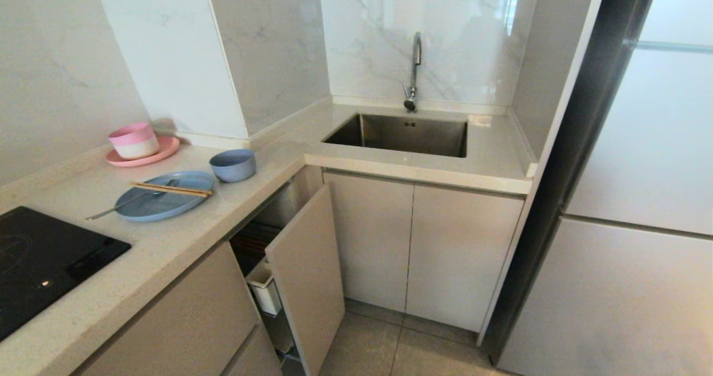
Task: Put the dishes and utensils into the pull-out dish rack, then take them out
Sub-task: Open the cupboard
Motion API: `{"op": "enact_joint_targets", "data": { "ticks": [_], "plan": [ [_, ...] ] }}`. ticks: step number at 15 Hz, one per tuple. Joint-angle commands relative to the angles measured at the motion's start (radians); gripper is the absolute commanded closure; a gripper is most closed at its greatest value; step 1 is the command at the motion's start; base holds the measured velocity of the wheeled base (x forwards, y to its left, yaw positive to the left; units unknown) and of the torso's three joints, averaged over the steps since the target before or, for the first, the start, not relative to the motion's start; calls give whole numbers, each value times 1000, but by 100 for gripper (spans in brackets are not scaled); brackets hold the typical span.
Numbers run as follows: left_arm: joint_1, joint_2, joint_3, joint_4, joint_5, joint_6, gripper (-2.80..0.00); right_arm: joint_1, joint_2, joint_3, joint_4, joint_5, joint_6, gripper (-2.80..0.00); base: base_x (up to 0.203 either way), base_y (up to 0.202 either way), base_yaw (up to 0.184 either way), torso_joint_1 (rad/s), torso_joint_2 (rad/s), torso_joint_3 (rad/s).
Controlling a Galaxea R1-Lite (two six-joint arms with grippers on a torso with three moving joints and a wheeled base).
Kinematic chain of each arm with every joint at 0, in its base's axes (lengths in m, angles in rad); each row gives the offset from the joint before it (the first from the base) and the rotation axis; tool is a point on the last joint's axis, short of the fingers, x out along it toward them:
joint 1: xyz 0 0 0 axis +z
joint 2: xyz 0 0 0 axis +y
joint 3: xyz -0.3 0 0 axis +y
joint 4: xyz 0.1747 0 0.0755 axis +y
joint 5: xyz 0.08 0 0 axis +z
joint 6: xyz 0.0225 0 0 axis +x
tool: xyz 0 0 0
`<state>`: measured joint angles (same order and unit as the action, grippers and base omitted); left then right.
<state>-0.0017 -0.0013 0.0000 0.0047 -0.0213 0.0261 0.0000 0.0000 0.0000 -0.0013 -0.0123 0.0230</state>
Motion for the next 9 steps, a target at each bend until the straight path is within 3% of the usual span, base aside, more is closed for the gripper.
{"op": "enact_joint_targets", "data": {
  "ticks": [1, 9],
  "plan": [
    [0, 0, 0, 0, 0, 0, 0, 0, 1, 0, 0, 0, 0, 0, 0, 0, 0, 0, 0, 0],
    [0, 0, 0, 0, -2, 7, 0, 0, 2, 0, 0, 0, 0, 0, 0, 0, 0, 0, 0, 0]
  ]
}}
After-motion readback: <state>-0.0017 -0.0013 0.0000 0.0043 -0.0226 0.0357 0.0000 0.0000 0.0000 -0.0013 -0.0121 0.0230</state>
